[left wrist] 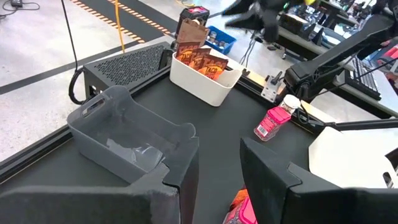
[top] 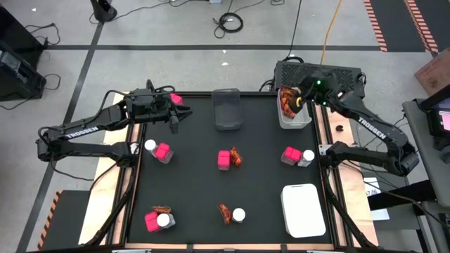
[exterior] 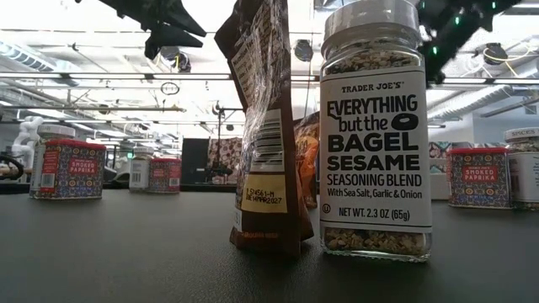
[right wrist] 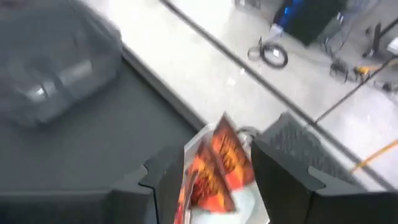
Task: Sort spices by type
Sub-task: Put the orange seasoning pack into the top white bin
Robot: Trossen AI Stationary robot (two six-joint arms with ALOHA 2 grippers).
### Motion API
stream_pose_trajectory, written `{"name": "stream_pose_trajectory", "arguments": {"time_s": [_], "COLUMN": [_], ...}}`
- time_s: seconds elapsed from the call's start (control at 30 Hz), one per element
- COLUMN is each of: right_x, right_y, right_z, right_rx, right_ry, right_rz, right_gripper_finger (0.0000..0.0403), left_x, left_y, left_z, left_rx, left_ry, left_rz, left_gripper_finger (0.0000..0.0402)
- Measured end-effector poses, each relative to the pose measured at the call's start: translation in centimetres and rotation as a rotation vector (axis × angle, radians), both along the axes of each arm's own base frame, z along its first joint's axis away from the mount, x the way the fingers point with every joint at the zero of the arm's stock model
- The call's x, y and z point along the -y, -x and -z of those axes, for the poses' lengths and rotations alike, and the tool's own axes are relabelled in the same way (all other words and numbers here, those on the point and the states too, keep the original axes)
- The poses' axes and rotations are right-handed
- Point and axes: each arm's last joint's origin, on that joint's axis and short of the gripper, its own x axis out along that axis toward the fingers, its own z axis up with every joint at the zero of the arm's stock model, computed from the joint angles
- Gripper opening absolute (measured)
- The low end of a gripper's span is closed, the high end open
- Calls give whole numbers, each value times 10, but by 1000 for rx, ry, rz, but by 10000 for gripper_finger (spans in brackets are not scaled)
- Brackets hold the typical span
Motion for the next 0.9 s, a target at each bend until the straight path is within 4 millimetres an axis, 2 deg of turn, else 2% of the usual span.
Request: {"name": "stream_pose_trajectory", "arguments": {"time_s": [0.2,0.4,0.6,0.73,0.9], "right_x": [-17,-44,-74,-94,-125], "right_y": [-10,-27,-57,-90,-136], "right_z": [-52,-81,-88,-89,-75], "right_rx": [142,227,284,324,246], "right_ry": [29,62,30,13,-80], "right_rz": [-215,-399,-594,-730,-879], "right_gripper_finger": [183,183,183,183,183], "left_x": [1,2,2,2,4], "left_y": [0,-1,-1,-1,-2], "left_z": [0,0,-1,-2,-2], "left_rx": [-5,-5,-6,2,9], "left_ry": [-18,-34,-58,-82,-69], "left_rz": [49,90,110,125,173], "left_gripper_finger": [119,119,119,119,119]}}
